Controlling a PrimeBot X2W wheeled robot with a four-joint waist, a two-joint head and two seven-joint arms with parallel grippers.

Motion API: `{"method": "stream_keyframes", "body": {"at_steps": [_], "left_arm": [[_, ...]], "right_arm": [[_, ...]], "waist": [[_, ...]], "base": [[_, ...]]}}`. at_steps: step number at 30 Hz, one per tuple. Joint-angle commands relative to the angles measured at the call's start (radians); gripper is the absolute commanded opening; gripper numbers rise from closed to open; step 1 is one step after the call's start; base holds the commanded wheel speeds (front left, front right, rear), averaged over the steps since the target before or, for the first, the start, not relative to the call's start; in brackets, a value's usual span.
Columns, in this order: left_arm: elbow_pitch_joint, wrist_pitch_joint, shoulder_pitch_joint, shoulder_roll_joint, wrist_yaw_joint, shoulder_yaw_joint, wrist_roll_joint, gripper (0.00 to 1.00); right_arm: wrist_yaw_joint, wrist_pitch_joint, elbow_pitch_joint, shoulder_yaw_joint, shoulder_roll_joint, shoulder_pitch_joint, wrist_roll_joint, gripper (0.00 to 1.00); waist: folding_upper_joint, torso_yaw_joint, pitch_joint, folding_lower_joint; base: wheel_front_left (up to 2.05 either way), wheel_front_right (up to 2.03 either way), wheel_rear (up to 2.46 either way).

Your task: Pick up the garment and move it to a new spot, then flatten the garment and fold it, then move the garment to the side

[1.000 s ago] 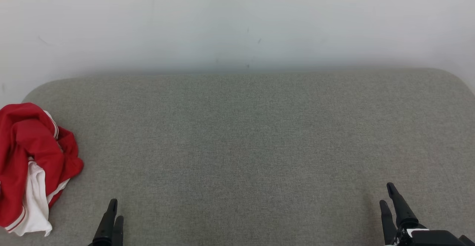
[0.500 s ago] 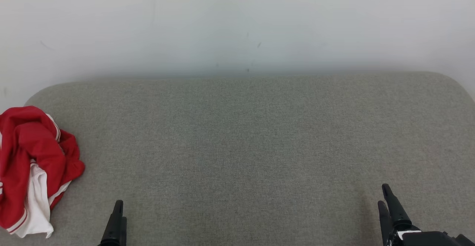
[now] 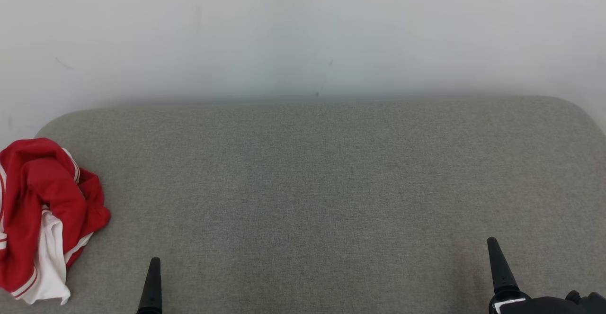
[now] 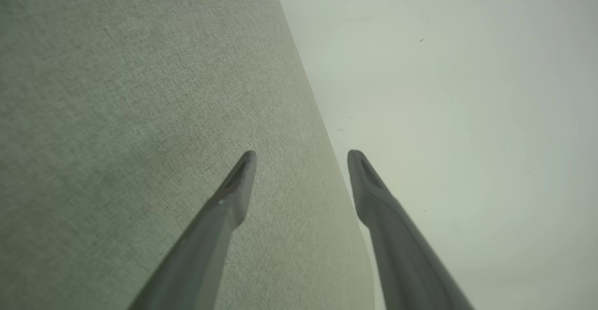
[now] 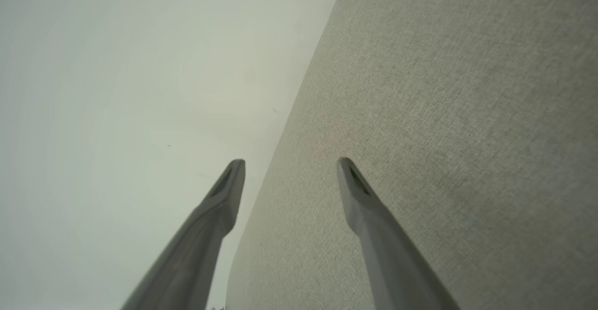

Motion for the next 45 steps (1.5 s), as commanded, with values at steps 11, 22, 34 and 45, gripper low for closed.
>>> {"method": "stream_keyframes", "body": {"at_steps": [11,22,34,45], "left_arm": [[-0.035,-0.046,0.007,0.007,0.016,-0.020,0.273,1.00],[-0.027,-0.083,-0.003,0.017,0.019,-0.042,0.484,1.00],[-0.027,-0.118,0.001,0.029,0.018,-0.045,0.648,1.00],[-0.020,-0.144,0.016,0.042,0.031,-0.034,0.765,1.00]], "right_arm": [[0.003,-0.023,-0.029,0.004,-0.001,0.000,-0.268,1.00],[0.003,-0.034,-0.048,0.016,-0.001,0.012,-0.463,1.00],[0.004,-0.029,-0.060,0.037,-0.016,0.021,-0.636,1.00],[0.004,-0.026,-0.067,0.039,-0.021,0.035,-0.745,1.00]], "waist": [[0.0000,0.004,-0.005,-0.0002],[0.0000,0.004,-0.012,-0.0002],[0.0000,0.004,-0.019,-0.0002],[0.0000,0.008,-0.027,-0.0002]], "base": [[0.00,0.00,0.00],[0.00,0.00,0.00],[0.00,0.00,0.00],[0.00,0.00,0.00]]}}
